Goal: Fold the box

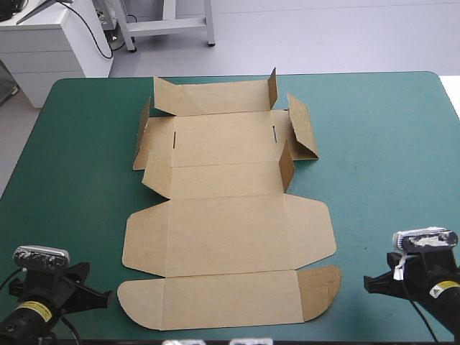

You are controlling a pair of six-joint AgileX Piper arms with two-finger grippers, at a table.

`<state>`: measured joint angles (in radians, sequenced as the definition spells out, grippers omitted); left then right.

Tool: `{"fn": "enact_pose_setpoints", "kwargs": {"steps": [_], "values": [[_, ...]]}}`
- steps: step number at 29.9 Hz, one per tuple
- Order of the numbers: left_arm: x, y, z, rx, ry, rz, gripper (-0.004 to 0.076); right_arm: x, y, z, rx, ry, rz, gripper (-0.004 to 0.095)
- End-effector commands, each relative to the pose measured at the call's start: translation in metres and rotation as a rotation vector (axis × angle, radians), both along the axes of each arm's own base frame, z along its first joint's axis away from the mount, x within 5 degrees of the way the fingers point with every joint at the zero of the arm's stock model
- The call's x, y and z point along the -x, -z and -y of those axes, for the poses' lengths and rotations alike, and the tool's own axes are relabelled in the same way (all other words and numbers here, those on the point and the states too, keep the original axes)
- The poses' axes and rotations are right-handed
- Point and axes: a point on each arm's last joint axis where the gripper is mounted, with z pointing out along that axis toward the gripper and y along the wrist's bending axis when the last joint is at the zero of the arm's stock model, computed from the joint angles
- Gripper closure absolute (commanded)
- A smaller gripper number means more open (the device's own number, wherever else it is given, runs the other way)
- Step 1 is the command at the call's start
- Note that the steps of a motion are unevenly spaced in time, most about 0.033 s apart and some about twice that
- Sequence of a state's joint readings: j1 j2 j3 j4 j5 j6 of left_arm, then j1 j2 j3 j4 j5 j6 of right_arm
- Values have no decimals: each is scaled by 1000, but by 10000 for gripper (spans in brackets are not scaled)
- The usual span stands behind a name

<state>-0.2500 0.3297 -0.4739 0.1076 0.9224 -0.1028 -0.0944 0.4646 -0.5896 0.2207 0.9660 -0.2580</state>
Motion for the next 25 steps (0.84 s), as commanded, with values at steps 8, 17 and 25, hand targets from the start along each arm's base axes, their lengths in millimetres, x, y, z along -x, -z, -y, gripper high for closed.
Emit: {"fn": "enact_pose_setpoints", "kwargs": {"steps": [8,17,25], "values": [[-4,-11,2,29,0,71,731,-64,-91,2,-22,-38,54,925],[-4,-11,2,31,1,71,731,-144,-131,2,-75,-109,-69,921],[-4,-11,2,31,1,71,731,-214,-142,-12,-120,-162,-126,921]]}}
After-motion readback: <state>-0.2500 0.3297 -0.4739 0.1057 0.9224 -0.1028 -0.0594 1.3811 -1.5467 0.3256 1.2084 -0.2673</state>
